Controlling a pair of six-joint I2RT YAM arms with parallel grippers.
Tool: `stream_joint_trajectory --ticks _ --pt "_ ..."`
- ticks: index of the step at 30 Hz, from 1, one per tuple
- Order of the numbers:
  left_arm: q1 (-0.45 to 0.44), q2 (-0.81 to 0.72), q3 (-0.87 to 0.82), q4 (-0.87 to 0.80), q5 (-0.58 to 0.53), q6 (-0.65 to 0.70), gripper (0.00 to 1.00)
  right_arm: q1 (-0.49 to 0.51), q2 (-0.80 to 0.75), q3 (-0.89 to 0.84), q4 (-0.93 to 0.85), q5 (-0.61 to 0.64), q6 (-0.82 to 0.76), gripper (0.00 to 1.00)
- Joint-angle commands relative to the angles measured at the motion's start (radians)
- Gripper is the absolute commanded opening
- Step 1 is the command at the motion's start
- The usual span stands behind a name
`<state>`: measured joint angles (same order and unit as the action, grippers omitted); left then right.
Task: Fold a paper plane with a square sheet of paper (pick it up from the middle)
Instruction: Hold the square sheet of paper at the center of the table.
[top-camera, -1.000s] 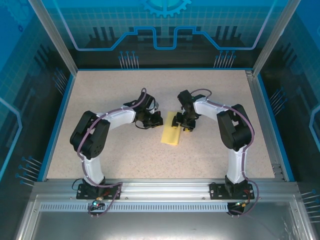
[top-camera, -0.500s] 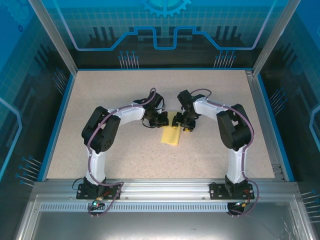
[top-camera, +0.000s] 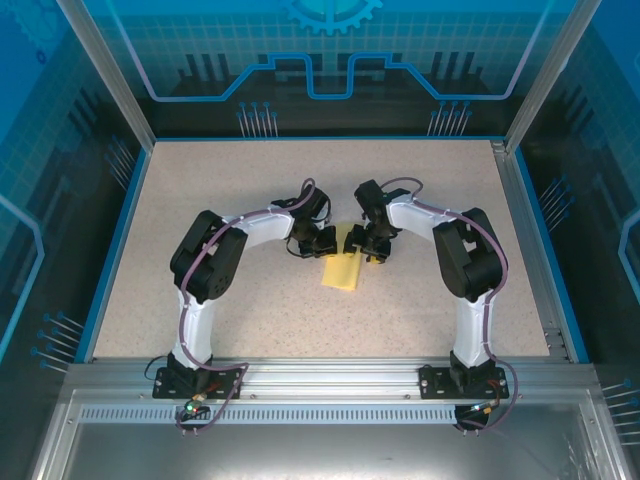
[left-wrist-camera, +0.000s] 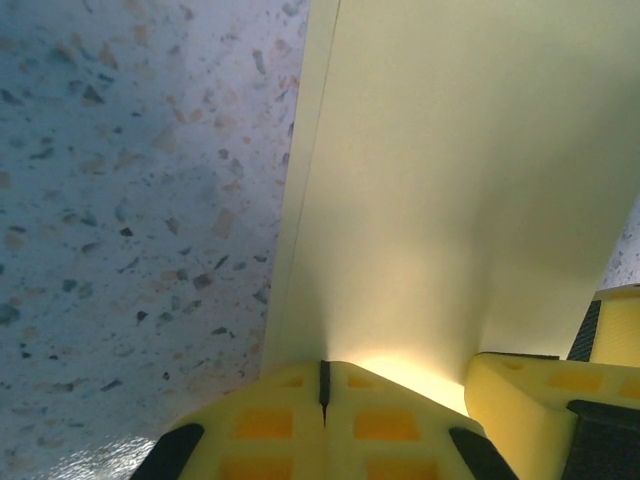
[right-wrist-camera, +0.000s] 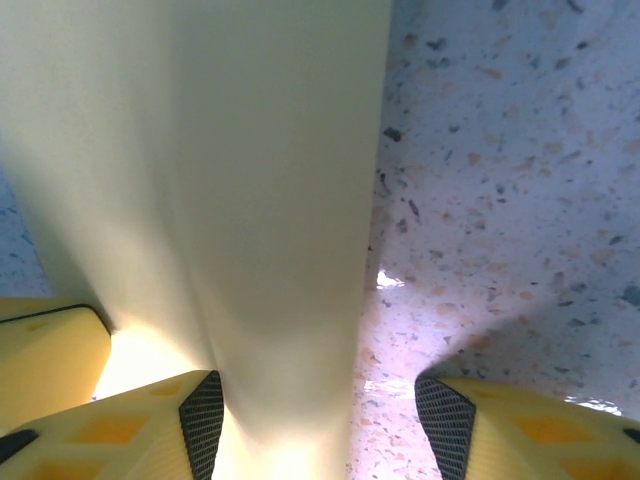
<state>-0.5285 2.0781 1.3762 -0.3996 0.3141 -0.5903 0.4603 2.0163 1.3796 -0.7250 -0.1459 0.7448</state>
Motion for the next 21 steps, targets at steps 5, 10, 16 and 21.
stream_joint_trajectory --ticks 5,10,16,21 --pt "-0.012 0.036 -0.009 -0.037 -0.021 0.033 0.00 0.005 0.010 0.000 0.020 0.012 -0.025 0.62" --pt "-0.012 0.032 -0.017 -0.039 -0.030 0.040 0.00 -0.035 -0.175 -0.077 0.137 -0.046 -0.048 0.64" --pt "-0.013 0.032 -0.023 -0.030 -0.025 0.039 0.00 -0.042 -0.268 -0.218 0.384 -0.215 -0.028 0.30" --pt "-0.014 0.034 -0.020 -0.030 -0.023 0.041 0.00 -0.031 -0.211 -0.243 0.451 -0.255 -0.009 0.11"
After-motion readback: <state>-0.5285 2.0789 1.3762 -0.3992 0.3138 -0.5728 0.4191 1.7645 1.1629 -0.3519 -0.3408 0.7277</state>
